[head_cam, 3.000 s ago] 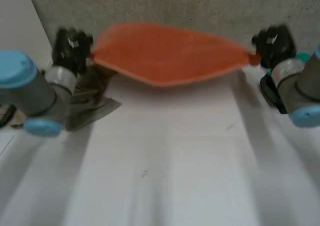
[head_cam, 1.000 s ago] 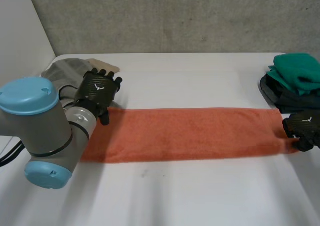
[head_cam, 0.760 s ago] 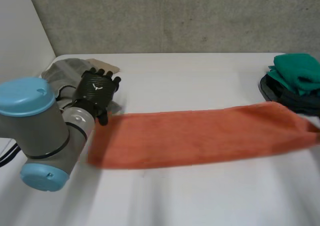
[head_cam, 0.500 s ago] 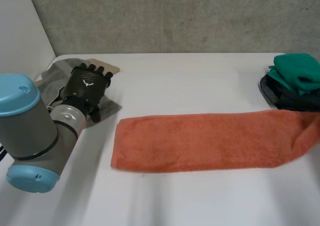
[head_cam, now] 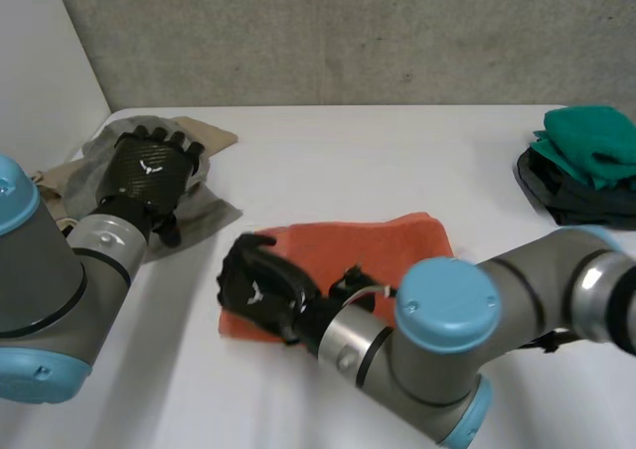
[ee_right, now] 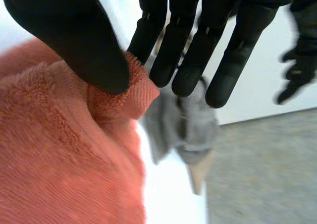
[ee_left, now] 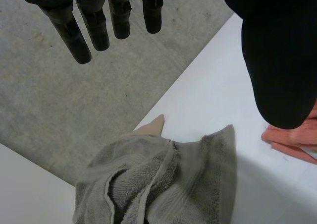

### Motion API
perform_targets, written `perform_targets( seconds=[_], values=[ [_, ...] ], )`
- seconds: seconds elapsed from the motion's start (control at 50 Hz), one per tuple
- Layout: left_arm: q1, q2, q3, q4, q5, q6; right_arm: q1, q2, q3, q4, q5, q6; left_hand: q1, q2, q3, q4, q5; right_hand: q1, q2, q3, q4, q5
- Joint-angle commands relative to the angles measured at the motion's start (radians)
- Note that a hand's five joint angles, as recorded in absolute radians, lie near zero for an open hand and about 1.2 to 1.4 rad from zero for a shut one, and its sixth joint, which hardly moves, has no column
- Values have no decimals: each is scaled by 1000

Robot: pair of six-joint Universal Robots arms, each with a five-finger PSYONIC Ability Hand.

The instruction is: Fold the laundry.

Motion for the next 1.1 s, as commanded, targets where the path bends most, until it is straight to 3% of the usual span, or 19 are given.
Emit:
perform_targets(
  seconds=[0.02,0.08,0.1,0.2,0.3,0.4,0.46,0.52,0.58,0.62,0.72,0.78,0.86,0.96,0.98,1.0,1.02,1.04,1.1],
  values=[
    [-9,-1,17,9,0,2,-35,-73,19,52,121,103,-17,-30,-39,-29,-50,-831,-850,-870,-875,-861],
    [-12,-2,28,18,0,3,-98,-145,48,59,188,241,-17,-30,-39,-29,-50,-831,-850,-870,-875,-861],
    [-15,-2,34,21,0,3,-144,-197,77,66,222,361,-17,-30,-39,-29,-50,-831,-850,-870,-875,-861],
    [-64,-7,52,25,0,3,-224,-282,152,121,224,603,-17,-30,-39,-29,-50,-831,-850,-870,-875,-861],
    [-141,-36,71,29,0,3,-317,-299,221,253,221,588,-17,-30,-39,-29,-50,-831,-850,-870,-875,-861],
    [-181,-87,88,31,-2,2,-432,-254,284,304,247,433,-17,-30,-39,-29,-50,-795,-815,-834,-839,-825],
    [-184,-95,86,31,-2,2,-472,-222,292,306,267,363,-17,-30,-39,-29,-50,-508,-527,-547,-552,-538],
    [-184,-95,80,31,-2,2,-500,-216,289,289,305,310,-17,-30,-39,-29,-50,388,369,349,344,358],
    [-179,-91,74,31,-3,2,-499,-228,296,147,340,300,-17,-30,-39,-29,-50,391,371,352,347,361],
    [-179,-87,72,31,-3,2,-483,-290,289,47,354,299,-17,-30,-39,-29,-50,391,371,352,347,361],
    [-173,-56,71,29,-12,2,-387,-377,240,37,331,304,-17,-30,-39,-29,-50,391,371,352,347,361],
    [-158,-23,68,29,-14,0,-249,-331,197,37,296,304,-17,-30,-39,-29,-50,391,371,352,347,361],
    [-119,7,48,29,-14,-1,-63,-213,174,40,178,255,-17,-30,-39,-29,-50,391,371,352,347,361],
    [-110,14,34,29,-15,-46,-17,-128,165,48,75,217,-17,-30,-39,-29,-50,391,371,352,347,361],
    [-110,14,34,29,-15,-56,-17,-122,165,49,72,217,-17,-30,-39,-29,-50,226,207,187,182,196],
    [-110,14,34,29,-17,-70,-15,-122,163,57,80,224,-16,-29,-38,-28,-49,-377,-397,-416,-421,-407],
    [-110,14,34,28,-17,-99,-20,-125,163,62,89,232,-13,-26,-35,-25,-46,-677,-696,-716,-721,-707],
    [-112,14,36,28,-17,-113,-21,-128,165,63,98,244,-13,-26,-35,-25,-46,-831,-850,-870,-875,-861],
    [-116,13,46,25,-17,-162,-72,-171,172,66,138,334,-10,-23,-32,-22,-43,-831,-850,-870,-875,-861]
  ],
)
